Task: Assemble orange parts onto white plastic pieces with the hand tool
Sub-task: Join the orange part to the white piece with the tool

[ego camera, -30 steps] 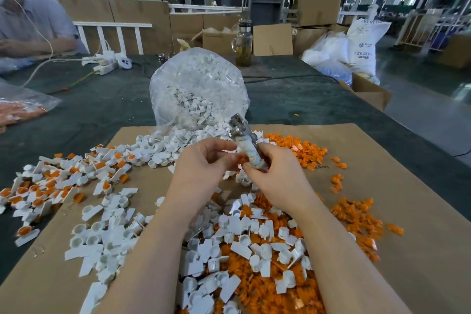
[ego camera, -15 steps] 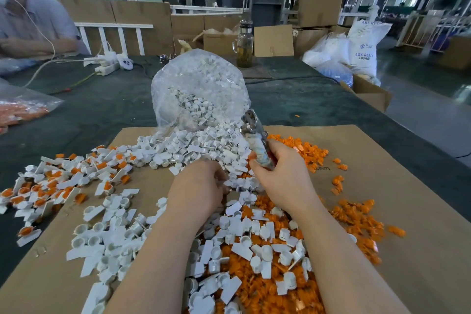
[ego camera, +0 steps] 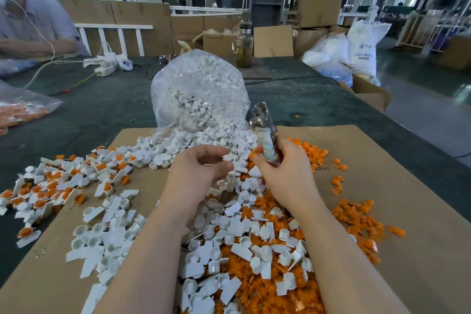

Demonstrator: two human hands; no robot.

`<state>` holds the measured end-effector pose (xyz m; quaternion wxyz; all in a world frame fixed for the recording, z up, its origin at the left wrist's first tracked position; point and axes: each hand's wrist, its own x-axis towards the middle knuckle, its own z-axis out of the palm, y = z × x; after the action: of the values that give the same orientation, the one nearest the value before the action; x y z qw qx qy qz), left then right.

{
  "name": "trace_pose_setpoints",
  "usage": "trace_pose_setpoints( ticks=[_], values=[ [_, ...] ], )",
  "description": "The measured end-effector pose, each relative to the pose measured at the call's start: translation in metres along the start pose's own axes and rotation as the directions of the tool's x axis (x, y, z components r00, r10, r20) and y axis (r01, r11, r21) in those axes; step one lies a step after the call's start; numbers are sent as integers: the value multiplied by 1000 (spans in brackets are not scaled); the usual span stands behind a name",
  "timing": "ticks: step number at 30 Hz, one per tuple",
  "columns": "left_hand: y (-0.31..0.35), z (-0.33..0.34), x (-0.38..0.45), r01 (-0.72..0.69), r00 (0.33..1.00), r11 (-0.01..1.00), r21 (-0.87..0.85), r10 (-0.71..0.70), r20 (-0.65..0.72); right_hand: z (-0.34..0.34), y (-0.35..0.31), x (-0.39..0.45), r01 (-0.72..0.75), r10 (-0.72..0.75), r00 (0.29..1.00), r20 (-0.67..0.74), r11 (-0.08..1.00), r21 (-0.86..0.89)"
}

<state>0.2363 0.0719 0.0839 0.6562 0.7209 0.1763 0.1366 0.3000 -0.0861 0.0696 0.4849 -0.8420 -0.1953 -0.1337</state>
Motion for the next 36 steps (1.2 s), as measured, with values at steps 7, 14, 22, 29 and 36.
trace_pose_setpoints(
  ticks=[7, 14, 22, 29, 36],
  values=[
    [2, 4, -1, 20, 999, 965, -260, -8, 49, -1, -1, 0, 16, -15, 1000, -8, 998, 69],
    [1, 2, -2, 25, 991, 976, -216, 5, 136, -1, -2, 0, 40, -41, 999, 7, 996, 77],
    [1, 6, -3, -28, 993, 994, -109, 40, 114, -1, -1, 0, 36, -36, 999, 2, 994, 98],
    [-1, 5, -2, -58, 995, 995, 84, 50, 89, 0, -1, 1, 36, -36, 999, -2, 996, 85],
    [4, 10, -6, -36, 999, 999, 22, 36, 21, 1, -1, 0, 42, -41, 999, -12, 997, 67]
  ],
)
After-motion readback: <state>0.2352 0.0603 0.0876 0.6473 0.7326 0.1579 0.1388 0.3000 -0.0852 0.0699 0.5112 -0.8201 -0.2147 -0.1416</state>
